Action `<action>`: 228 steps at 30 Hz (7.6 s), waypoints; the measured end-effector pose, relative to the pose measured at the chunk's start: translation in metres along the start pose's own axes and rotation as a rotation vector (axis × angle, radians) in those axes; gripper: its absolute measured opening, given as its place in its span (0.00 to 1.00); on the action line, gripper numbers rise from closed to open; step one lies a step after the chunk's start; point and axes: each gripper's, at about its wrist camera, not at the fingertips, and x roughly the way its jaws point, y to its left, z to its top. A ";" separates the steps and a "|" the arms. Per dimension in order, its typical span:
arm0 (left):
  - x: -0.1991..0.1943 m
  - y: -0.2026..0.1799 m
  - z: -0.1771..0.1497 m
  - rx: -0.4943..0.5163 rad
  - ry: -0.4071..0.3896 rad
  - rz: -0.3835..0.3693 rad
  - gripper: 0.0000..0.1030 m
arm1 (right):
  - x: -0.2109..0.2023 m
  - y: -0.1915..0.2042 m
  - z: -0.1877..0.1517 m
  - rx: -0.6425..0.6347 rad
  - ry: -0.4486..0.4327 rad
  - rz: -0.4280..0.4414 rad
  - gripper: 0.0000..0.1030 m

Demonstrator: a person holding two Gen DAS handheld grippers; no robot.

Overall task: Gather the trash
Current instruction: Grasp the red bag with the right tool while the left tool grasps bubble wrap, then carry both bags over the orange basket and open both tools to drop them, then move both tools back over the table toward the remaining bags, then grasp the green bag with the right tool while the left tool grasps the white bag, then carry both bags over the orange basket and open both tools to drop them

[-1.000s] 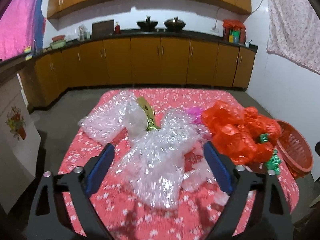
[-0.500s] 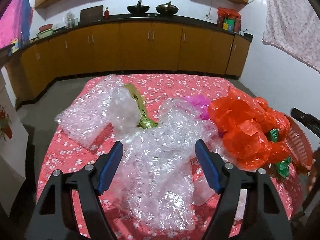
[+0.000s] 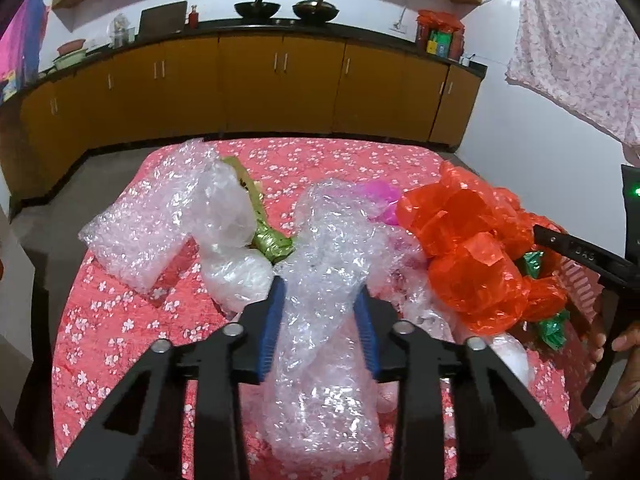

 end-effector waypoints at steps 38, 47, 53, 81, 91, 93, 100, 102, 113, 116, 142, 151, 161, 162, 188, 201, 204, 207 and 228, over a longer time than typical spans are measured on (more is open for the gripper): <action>-0.071 -0.043 0.036 0.031 -0.217 -0.120 0.19 | -0.111 -0.052 0.002 0.069 -0.222 -0.044 0.29; -0.051 -0.106 0.050 0.084 -0.202 -0.263 0.18 | -0.135 -0.086 -0.001 0.099 -0.278 -0.127 0.29; -0.029 -0.159 0.051 0.130 -0.170 -0.359 0.18 | -0.145 -0.117 -0.004 0.131 -0.294 -0.187 0.29; 0.072 -0.304 0.048 0.229 0.043 -0.527 0.19 | -0.122 -0.219 -0.018 0.332 -0.291 -0.243 0.32; 0.077 -0.286 0.049 0.184 0.046 -0.477 0.60 | -0.124 -0.221 -0.023 0.344 -0.301 -0.237 0.56; 0.071 -0.279 0.051 0.173 0.034 -0.466 0.63 | -0.128 -0.219 -0.024 0.334 -0.312 -0.257 0.64; 0.035 -0.253 0.058 0.182 -0.068 -0.393 0.88 | -0.148 -0.192 -0.026 0.219 -0.381 -0.371 0.96; 0.027 -0.245 0.058 0.182 -0.087 -0.372 0.91 | -0.149 -0.185 -0.024 0.200 -0.379 -0.375 0.96; -0.032 -0.161 0.047 0.146 -0.194 -0.206 0.97 | -0.152 -0.127 -0.022 0.113 -0.382 -0.260 0.96; -0.041 -0.125 0.043 0.113 -0.210 -0.135 0.97 | -0.149 -0.105 -0.023 0.081 -0.370 -0.225 0.96; -0.023 0.072 -0.013 -0.106 -0.086 0.231 0.97 | -0.045 0.013 -0.056 -0.107 -0.030 -0.035 0.64; -0.016 0.047 -0.014 -0.068 -0.080 0.187 0.97 | -0.017 0.020 -0.064 -0.123 0.054 0.005 0.45; 0.020 0.043 -0.008 -0.124 0.000 0.186 0.88 | -0.015 0.027 -0.067 -0.155 0.057 0.010 0.30; 0.023 0.043 -0.007 -0.127 0.008 0.187 0.86 | -0.015 0.026 -0.067 -0.150 0.058 0.011 0.29; 0.027 0.042 -0.014 -0.148 0.089 0.117 0.27 | -0.035 0.010 -0.064 -0.118 0.029 0.012 0.29; -0.031 0.026 -0.010 -0.108 -0.008 0.037 0.18 | -0.067 -0.002 -0.060 -0.076 -0.027 0.024 0.29; -0.037 0.016 -0.003 -0.095 -0.025 0.009 0.18 | -0.076 -0.005 -0.058 -0.072 -0.044 0.022 0.29; -0.041 0.003 0.005 -0.077 -0.040 -0.025 0.18 | -0.085 -0.011 -0.054 -0.064 -0.065 0.019 0.29; -0.008 -0.151 0.023 0.133 -0.027 -0.286 0.18 | -0.131 -0.102 -0.033 0.072 -0.174 -0.121 0.29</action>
